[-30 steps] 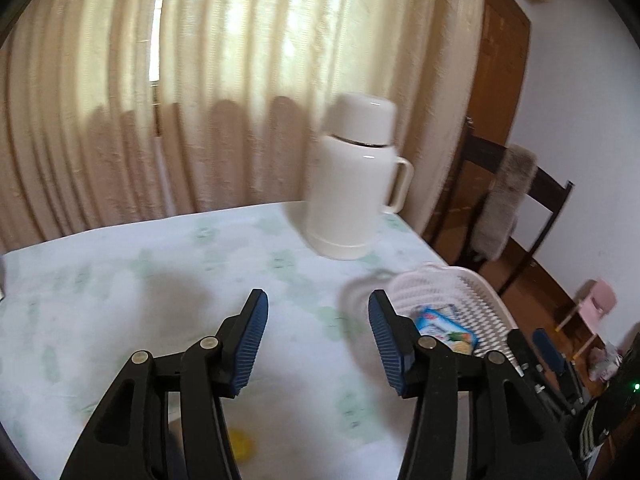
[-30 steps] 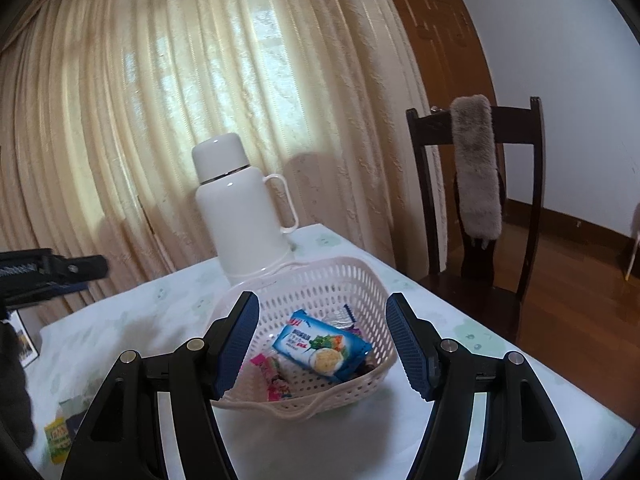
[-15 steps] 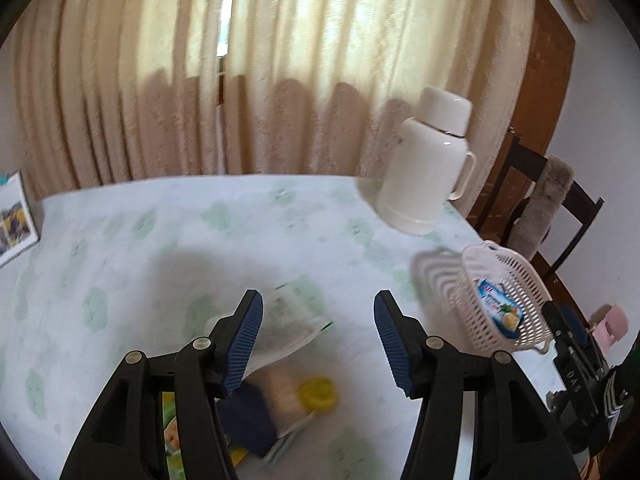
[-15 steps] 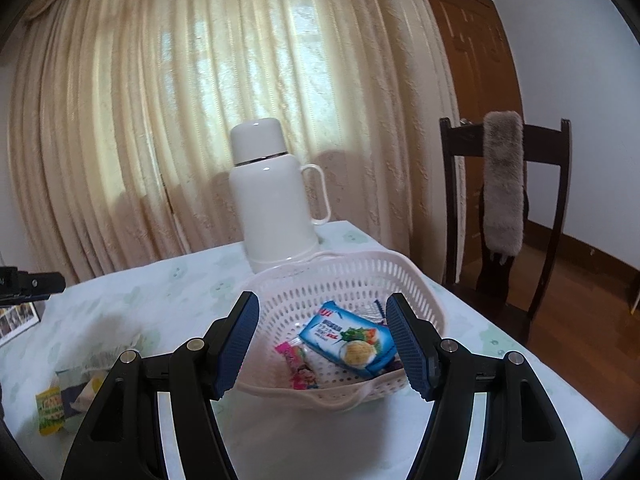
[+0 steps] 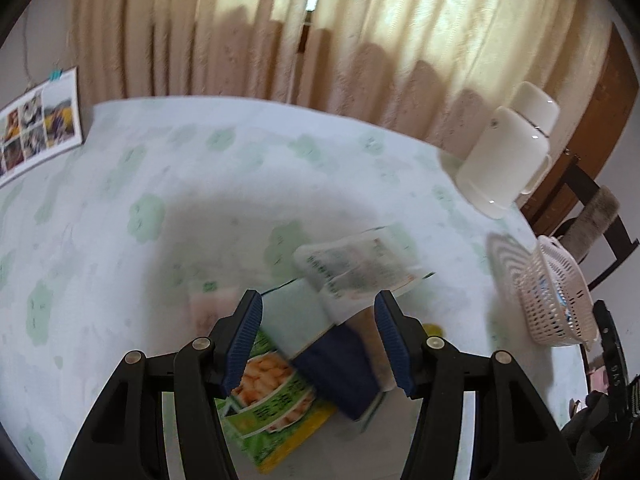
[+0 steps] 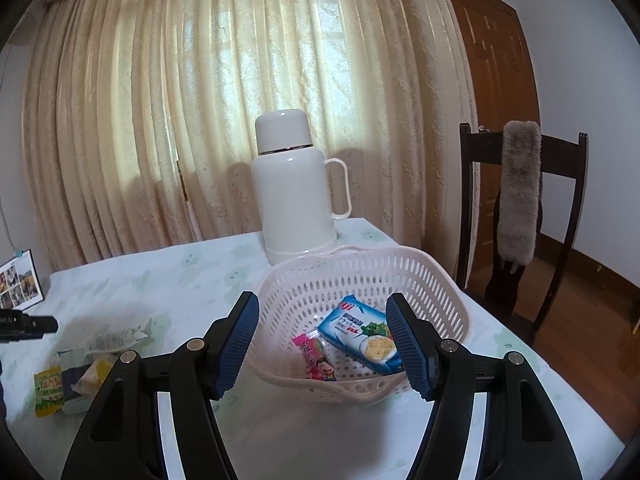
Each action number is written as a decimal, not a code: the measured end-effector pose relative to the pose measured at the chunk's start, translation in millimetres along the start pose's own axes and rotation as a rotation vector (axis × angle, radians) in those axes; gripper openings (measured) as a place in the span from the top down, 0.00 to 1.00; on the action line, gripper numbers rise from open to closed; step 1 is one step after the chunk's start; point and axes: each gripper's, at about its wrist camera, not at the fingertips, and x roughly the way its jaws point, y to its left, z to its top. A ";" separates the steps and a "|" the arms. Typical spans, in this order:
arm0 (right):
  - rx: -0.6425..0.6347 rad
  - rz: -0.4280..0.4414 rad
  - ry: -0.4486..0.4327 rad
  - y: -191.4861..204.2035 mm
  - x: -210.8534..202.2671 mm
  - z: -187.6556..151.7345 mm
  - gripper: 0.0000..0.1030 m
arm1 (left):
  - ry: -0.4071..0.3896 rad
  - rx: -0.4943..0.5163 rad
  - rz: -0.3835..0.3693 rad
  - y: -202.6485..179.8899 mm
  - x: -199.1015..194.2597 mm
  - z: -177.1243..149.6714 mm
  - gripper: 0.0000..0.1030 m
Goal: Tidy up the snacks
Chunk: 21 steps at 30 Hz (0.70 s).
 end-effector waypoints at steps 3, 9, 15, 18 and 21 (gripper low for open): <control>-0.008 0.002 0.000 1.8 -0.2 -1.1 0.35 | 0.023 -0.026 0.017 10.8 6.4 -3.8 0.47; -0.024 0.009 0.000 5.9 0.3 -2.1 0.35 | 0.049 -0.050 0.035 25.5 11.9 -14.3 0.47; -0.032 0.020 0.010 7.5 1.9 -3.8 0.35 | 0.082 -0.049 0.049 35.3 18.9 -21.4 0.44; -0.037 0.022 0.014 8.6 2.5 -4.8 0.35 | 0.076 -0.045 0.045 35.7 17.4 -22.8 0.43; -0.037 0.022 0.020 8.8 3.6 -5.4 0.35 | 0.075 -0.038 0.050 37.4 17.9 -25.0 0.40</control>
